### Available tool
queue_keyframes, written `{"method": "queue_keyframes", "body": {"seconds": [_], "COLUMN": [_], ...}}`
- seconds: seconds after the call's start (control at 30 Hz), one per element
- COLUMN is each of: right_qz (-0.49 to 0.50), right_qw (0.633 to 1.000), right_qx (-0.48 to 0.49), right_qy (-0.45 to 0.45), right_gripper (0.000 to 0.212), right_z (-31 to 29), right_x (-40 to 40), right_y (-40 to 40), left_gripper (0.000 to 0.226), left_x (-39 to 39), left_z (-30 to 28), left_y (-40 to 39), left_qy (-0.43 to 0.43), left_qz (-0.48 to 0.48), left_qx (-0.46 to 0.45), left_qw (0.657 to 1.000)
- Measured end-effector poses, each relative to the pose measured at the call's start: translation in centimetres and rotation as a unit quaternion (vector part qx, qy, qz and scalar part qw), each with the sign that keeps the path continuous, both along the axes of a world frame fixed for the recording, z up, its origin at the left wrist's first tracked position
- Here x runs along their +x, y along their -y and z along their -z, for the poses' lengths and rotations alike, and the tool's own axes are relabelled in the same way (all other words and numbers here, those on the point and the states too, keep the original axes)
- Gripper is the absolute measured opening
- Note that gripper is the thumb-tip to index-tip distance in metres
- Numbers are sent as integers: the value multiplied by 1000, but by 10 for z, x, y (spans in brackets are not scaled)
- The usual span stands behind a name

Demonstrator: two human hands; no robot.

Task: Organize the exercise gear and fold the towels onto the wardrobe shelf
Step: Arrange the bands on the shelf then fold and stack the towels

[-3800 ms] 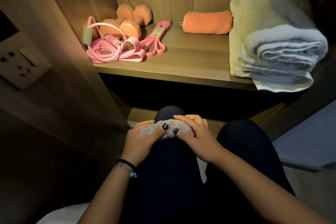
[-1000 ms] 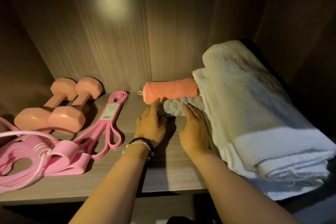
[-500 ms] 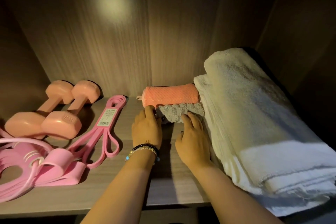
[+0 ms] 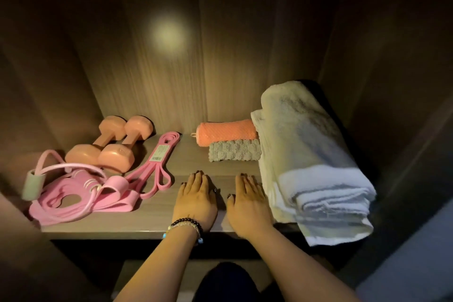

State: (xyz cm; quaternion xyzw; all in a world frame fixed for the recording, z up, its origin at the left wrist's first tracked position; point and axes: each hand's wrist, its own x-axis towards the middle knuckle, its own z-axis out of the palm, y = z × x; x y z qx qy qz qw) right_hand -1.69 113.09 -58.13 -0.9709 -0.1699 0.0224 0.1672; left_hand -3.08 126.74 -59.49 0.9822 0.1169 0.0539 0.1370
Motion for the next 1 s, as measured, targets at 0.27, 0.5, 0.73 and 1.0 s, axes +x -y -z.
{"method": "queue_keyframes", "body": {"seconds": [0.27, 0.5, 0.73, 1.0], "right_qz": [-39, -56, -50, 18], "right_qw": [998, 985, 991, 992], "right_qx": [42, 118, 39, 8], "right_qy": [17, 109, 115, 128], "right_gripper": [55, 57, 72, 77], "right_z": [1, -10, -47, -65], "right_x": [-73, -139, -172, -179], "right_y": [29, 85, 143, 234], "left_gripper": [54, 58, 65, 65], "left_x": [-65, -133, -169, -145], "left_z": [-3, -30, -78, -93], "left_y": [18, 52, 98, 160], "left_qy": [-25, 48, 122, 215], "left_qz": [-28, 43, 154, 348], "left_qx": [23, -6, 19, 33], "left_qw": [999, 998, 980, 912]}}
